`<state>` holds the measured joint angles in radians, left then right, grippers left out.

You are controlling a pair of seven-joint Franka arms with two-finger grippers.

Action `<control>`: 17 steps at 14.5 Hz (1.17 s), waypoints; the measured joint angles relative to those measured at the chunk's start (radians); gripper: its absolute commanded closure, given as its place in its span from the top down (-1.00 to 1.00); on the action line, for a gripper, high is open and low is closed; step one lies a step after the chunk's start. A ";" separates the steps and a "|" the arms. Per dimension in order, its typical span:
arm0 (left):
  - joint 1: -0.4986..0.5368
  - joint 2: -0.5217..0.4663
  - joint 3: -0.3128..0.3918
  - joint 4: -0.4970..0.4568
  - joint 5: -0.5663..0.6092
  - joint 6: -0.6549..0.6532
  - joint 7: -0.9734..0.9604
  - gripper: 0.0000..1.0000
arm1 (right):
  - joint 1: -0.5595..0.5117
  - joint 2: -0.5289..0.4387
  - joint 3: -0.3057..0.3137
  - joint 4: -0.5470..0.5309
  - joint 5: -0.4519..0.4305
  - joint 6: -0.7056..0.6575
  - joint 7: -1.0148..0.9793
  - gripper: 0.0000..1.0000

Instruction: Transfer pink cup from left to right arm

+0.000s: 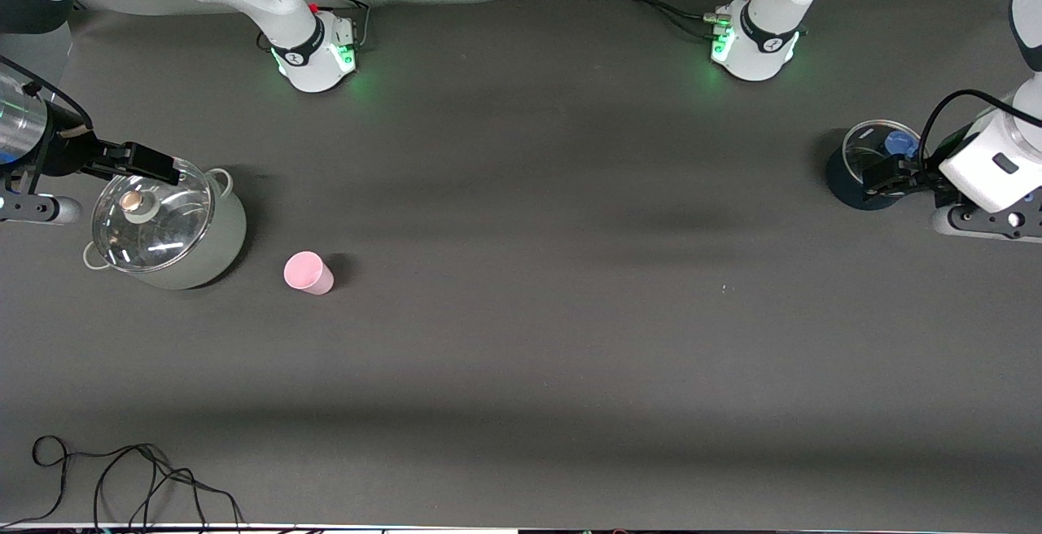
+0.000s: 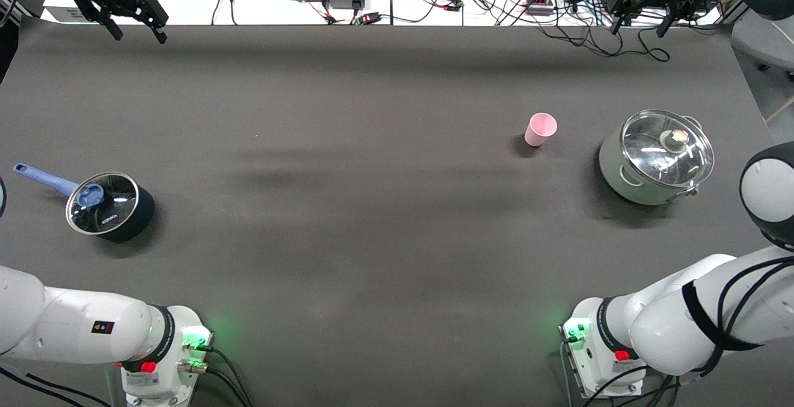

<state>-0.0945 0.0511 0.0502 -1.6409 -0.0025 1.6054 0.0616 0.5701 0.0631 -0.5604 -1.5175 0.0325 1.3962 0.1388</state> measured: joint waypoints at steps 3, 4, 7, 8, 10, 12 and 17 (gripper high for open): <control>0.000 0.006 0.000 0.006 -0.001 0.001 0.000 0.99 | -0.165 -0.001 0.161 0.002 0.000 0.000 0.000 0.99; 0.000 0.006 0.000 0.007 -0.001 0.001 0.000 0.99 | -0.245 -0.001 0.244 0.003 0.000 -0.001 0.000 0.99; 0.000 0.007 0.001 0.008 -0.002 0.001 0.000 0.99 | -0.443 -0.001 0.448 0.006 0.000 -0.008 0.000 0.99; 0.000 0.008 0.001 0.008 -0.002 0.001 0.000 0.99 | -0.474 -0.002 0.478 0.007 0.000 -0.013 0.000 0.99; 0.000 0.011 0.001 0.011 -0.002 0.001 0.000 0.99 | -0.486 -0.003 0.490 0.010 0.000 -0.023 0.000 0.99; 0.000 0.013 0.001 0.015 -0.002 0.001 0.000 0.99 | -0.487 -0.003 0.490 0.012 -0.001 -0.024 0.000 0.99; 0.000 0.014 0.001 0.017 -0.002 0.001 0.000 0.99 | -0.547 -0.024 0.521 -0.002 -0.001 -0.004 -0.015 0.99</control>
<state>-0.0945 0.0649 0.0510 -1.6241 -0.0043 1.6065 0.0616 0.0234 0.0392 -0.0391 -1.5191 0.0316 1.3920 0.1242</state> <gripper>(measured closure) 0.000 0.000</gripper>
